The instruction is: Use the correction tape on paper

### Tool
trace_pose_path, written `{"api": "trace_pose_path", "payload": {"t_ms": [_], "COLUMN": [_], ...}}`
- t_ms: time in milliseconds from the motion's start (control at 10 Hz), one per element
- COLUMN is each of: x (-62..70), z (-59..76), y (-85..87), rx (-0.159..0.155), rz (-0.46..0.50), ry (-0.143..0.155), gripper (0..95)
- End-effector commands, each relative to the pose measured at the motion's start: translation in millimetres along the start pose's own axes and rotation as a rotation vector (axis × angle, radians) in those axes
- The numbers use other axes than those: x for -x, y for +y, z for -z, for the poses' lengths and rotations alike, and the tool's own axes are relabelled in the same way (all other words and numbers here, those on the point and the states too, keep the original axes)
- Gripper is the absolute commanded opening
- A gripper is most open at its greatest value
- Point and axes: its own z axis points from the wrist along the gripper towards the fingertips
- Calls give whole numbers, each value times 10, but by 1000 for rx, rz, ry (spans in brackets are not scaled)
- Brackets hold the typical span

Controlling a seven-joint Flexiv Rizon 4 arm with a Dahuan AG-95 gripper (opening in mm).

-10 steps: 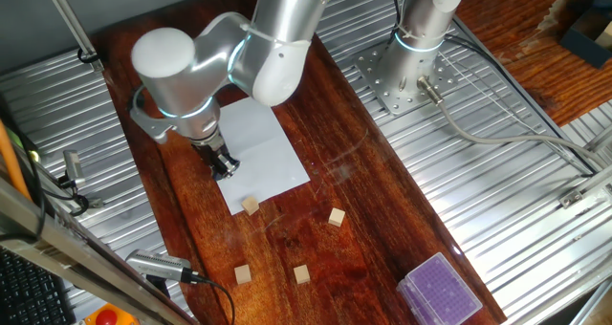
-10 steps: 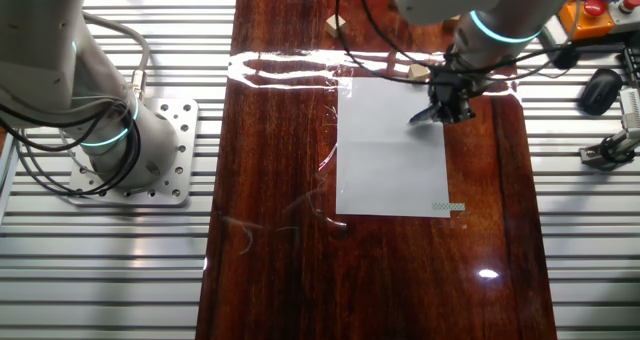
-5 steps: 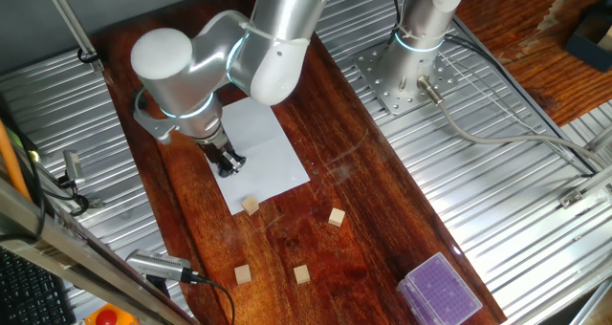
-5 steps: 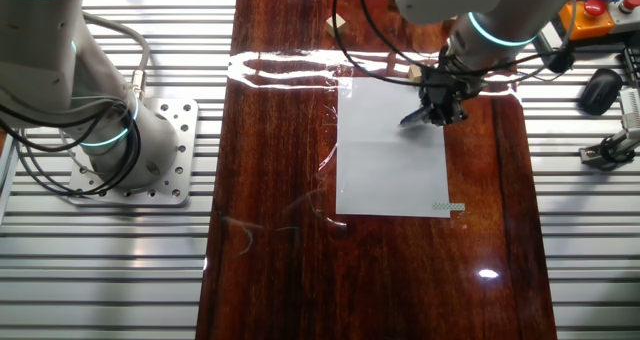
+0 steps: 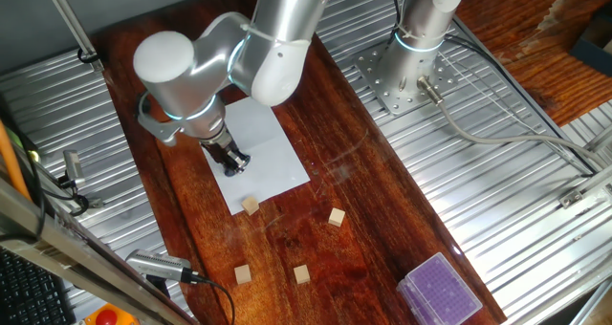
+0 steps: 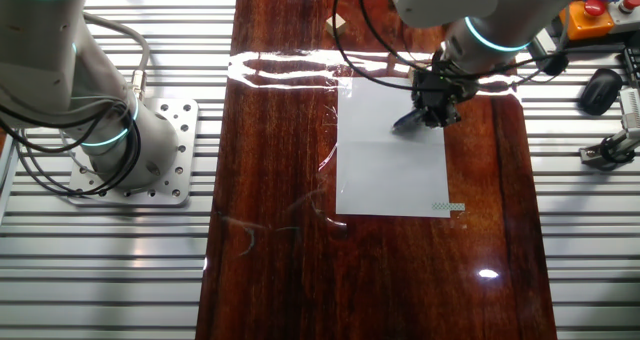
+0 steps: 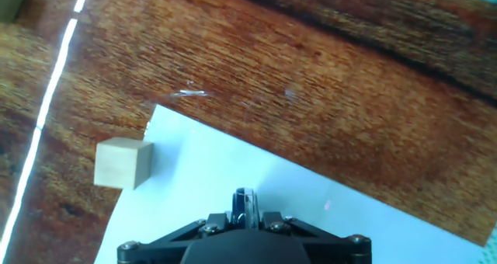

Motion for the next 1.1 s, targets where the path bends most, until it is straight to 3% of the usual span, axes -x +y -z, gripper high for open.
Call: {"api": "trace_pose_path", "payload": {"t_ms": [100, 300, 700, 1100], "x": [-26, -22, -14, -47], "z": [-10, -14, -16, 169], "y": [11, 13, 18, 74], "rx": [3, 3, 13, 33], "rz": [7, 18, 25, 27], "ry": [13, 10, 1, -7], "gripper": [0, 380, 380, 380]}}
